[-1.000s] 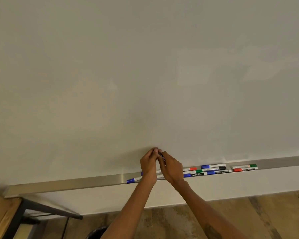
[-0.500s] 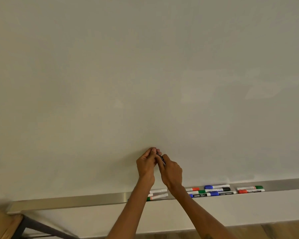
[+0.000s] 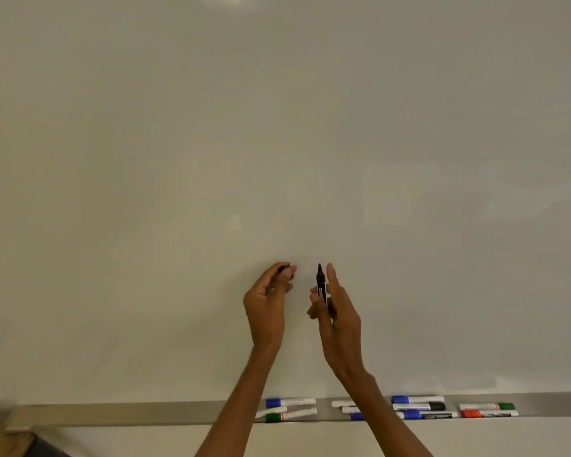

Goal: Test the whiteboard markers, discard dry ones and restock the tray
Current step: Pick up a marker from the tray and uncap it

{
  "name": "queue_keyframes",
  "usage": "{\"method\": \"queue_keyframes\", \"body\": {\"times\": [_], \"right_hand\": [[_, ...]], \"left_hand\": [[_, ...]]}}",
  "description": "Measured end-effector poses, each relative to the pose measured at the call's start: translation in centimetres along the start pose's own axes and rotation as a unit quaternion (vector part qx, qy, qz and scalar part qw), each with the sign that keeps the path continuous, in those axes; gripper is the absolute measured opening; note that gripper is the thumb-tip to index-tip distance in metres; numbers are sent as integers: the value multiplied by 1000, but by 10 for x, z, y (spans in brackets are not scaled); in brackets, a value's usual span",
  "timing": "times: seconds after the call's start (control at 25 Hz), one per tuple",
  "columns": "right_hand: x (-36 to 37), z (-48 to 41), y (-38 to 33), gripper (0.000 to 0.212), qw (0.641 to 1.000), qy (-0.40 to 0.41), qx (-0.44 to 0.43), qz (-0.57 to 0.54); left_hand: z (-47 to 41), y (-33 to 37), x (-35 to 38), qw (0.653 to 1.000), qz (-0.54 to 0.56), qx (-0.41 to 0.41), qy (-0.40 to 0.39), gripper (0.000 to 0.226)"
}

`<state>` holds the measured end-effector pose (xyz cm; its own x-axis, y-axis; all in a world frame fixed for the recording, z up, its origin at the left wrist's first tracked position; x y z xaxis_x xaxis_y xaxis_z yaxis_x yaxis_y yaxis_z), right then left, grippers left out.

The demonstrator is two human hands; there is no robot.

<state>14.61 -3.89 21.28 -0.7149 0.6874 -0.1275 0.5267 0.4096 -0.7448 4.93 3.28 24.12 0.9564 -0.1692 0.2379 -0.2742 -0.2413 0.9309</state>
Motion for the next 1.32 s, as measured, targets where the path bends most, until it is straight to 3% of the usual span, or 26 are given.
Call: {"method": "queue_keyframes", "body": {"times": [0.16, 0.32, 0.48, 0.68, 0.8, 0.92, 1.12, 1.32], "right_hand": [[-22, -53, -47, 28, 990, 51, -121, -43], [-30, -90, -72, 37, 985, 33, -115, -127], [-26, -115, -90, 47, 983, 14, -147, -113], [-13, -133, -120, 29, 976, 30, -169, -134], [-8, -140, -138, 35, 971, 63, -159, -167], [-2, -153, -152, 39, 966, 123, -179, -141], [3, -178, -165, 22, 951, 186, -228, -98], [3, -193, -167, 32, 938, 247, -244, 2]], "left_hand": [[-25, 52, 14, 997, 4, 78, 12, 20], [-42, 93, 20, 986, -10, 168, 16, 18], [-59, 126, 23, 971, -25, 237, 29, 24], [-85, 160, 24, 945, -49, 320, 51, 33], [-101, 171, 26, 942, -48, 329, 52, 36], [-117, 187, 31, 929, -74, 361, 47, 34], [-150, 217, 45, 882, -104, 456, 59, 32], [-163, 208, 50, 861, -139, 482, 77, 41]]}}
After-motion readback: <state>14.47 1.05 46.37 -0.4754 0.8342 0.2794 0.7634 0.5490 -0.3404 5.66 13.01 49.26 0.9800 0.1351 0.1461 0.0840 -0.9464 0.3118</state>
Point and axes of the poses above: each hand's wrist, its own z-axis away from the middle knuckle, its own x-axis out of the palm, y = z × x, the point moved 1 cm from there along -z, towards the middle knuckle, and after that the axes turned 3 degrees about -x, right-handed, at the moved point
